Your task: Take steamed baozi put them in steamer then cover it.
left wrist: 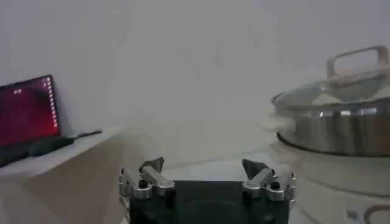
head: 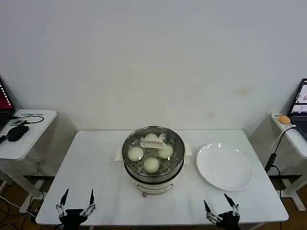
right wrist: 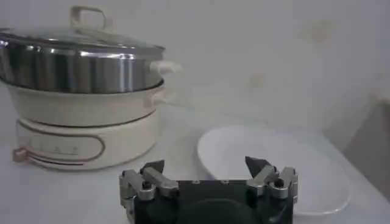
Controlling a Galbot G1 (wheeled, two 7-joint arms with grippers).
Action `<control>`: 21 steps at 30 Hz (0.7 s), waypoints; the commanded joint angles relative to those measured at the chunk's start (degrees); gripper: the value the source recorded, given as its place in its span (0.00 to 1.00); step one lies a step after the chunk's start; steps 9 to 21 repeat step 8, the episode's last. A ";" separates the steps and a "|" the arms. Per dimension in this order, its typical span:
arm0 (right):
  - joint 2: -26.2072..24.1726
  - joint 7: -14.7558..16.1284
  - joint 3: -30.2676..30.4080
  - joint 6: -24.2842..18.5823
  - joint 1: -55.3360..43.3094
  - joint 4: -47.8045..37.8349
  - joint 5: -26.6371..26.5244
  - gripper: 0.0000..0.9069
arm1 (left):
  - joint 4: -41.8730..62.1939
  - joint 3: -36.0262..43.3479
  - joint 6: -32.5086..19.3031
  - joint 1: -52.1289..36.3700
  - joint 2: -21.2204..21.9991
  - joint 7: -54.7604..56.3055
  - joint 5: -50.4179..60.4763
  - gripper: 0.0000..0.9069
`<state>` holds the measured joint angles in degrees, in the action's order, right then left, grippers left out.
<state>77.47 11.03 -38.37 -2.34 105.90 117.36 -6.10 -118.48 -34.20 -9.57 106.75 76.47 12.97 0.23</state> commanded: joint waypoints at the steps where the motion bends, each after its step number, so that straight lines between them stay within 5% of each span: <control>1: -0.68 -0.26 1.36 3.29 1.11 2.40 -0.55 1.00 | 1.77 -1.48 -1.79 3.05 0.22 -1.22 -0.46 1.00; 21: -1.68 0.21 2.49 3.47 2.20 3.38 -0.21 1.00 | 1.30 -3.05 0.11 2.98 0.24 -2.30 -0.17 1.00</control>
